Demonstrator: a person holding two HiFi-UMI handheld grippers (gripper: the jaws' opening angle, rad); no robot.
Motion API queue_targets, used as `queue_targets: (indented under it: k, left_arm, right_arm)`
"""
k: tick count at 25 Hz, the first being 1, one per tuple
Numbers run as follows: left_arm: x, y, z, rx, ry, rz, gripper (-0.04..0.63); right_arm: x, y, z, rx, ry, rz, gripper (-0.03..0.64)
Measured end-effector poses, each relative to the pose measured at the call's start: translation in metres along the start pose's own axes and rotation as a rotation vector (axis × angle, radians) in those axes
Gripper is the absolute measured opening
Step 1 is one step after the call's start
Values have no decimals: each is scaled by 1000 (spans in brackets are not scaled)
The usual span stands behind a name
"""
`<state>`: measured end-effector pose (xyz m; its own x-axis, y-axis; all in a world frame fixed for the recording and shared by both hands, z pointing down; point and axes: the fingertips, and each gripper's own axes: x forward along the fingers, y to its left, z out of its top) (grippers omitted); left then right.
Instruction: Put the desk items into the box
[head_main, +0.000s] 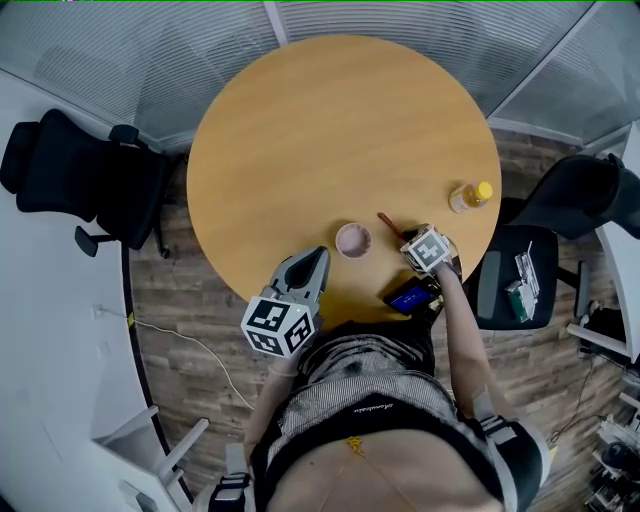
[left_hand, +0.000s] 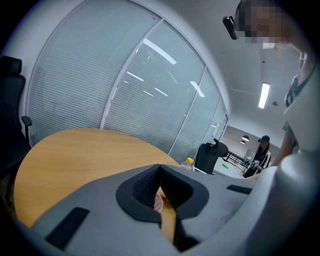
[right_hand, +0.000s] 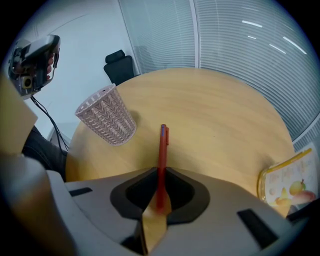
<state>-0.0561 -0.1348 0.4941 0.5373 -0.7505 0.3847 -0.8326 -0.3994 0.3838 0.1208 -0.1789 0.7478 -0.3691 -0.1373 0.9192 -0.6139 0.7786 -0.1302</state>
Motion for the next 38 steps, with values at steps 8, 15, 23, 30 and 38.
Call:
queue_targets:
  k: [8,15,23,30,38]
  left_arm:
    - [-2,-4,-2,3,-4,-11,18]
    - [-8,-6,-1,-43,-21,-22,18]
    - [-16,-12,-6,-40,-20,-35,18]
    - [-29,-13,-7,-44,-27,-41,18]
    - [-37,-9,-15,-49,-5,-47,18]
  right_arm:
    - [1,0,2,-19,-8,-29,63]
    - [1,-3,1,10,-20,-29,63]
    - [-2,-2,1,-5,-20,-75,63]
    - [-2,-1,-7,-38,-3,-71,61]
    - [-19,9,2,-122,-18,-66,61]
